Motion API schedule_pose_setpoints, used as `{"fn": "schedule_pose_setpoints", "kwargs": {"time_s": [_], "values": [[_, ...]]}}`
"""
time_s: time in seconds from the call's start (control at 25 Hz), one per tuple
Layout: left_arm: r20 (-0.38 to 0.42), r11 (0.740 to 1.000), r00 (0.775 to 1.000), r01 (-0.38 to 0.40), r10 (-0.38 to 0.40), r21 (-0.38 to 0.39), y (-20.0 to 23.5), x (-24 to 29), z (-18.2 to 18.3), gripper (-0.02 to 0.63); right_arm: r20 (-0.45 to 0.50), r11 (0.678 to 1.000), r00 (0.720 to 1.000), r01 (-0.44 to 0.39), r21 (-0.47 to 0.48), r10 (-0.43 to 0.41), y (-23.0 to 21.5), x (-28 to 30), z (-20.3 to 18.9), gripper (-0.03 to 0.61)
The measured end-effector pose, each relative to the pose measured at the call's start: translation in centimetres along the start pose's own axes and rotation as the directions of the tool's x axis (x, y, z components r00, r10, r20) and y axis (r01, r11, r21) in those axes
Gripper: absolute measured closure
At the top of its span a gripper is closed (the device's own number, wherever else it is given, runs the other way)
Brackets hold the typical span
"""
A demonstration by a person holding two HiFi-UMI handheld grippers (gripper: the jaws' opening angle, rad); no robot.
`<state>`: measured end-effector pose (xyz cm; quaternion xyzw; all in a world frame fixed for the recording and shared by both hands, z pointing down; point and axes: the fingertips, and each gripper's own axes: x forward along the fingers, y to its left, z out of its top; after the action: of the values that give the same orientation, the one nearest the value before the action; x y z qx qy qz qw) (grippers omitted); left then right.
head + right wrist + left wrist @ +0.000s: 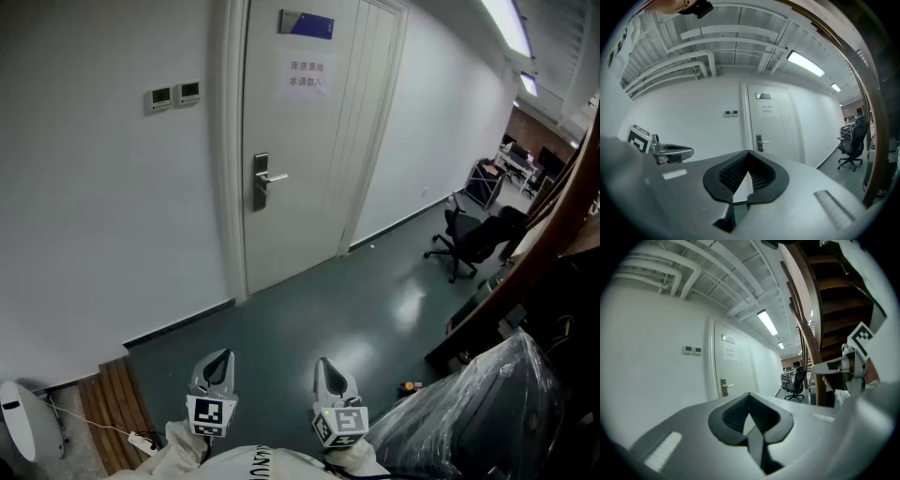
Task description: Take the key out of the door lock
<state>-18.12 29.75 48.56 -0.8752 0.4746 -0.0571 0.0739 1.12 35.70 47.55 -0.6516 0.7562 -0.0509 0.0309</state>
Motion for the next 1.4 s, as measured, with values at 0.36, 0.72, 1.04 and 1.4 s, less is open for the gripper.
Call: {"fn": "schedule_pose_setpoints", "kwargs": {"time_s": [0.36, 0.72, 1.04, 1.4], "values": [[-0.003, 1.000, 1.000, -0.011, 0.011, 0.016, -2.6, -1.2, 0.5, 0.614, 0.008, 0.999, 1.000, -0.009, 0.037, 0.009, -1.5, -2.7, 0.1, 0.578], [-0.013, 1.000, 1.000, -0.011, 0.011, 0.019, -6.2, -0.9, 0.2, 0.614, 0.001, 0.998, 1.000, 0.001, 0.066, -0.001, -4.8, -4.9, -0.8, 0.577], [-0.024, 0.999, 1.000, -0.003, 0.004, 0.033, -7.4, -0.4, 0.3, 0.614, -0.006, 0.997, 1.000, -0.020, 0.079, 0.020, -5.4, -4.7, -1.1, 0.577], [-0.025, 0.999, 1.000, -0.003, 0.004, 0.041, -6.8, 1.4, 0.0, 0.614, 0.002, 0.998, 1.000, -0.009, 0.065, 0.009, -6.4, -3.3, -0.9, 0.577]]}}
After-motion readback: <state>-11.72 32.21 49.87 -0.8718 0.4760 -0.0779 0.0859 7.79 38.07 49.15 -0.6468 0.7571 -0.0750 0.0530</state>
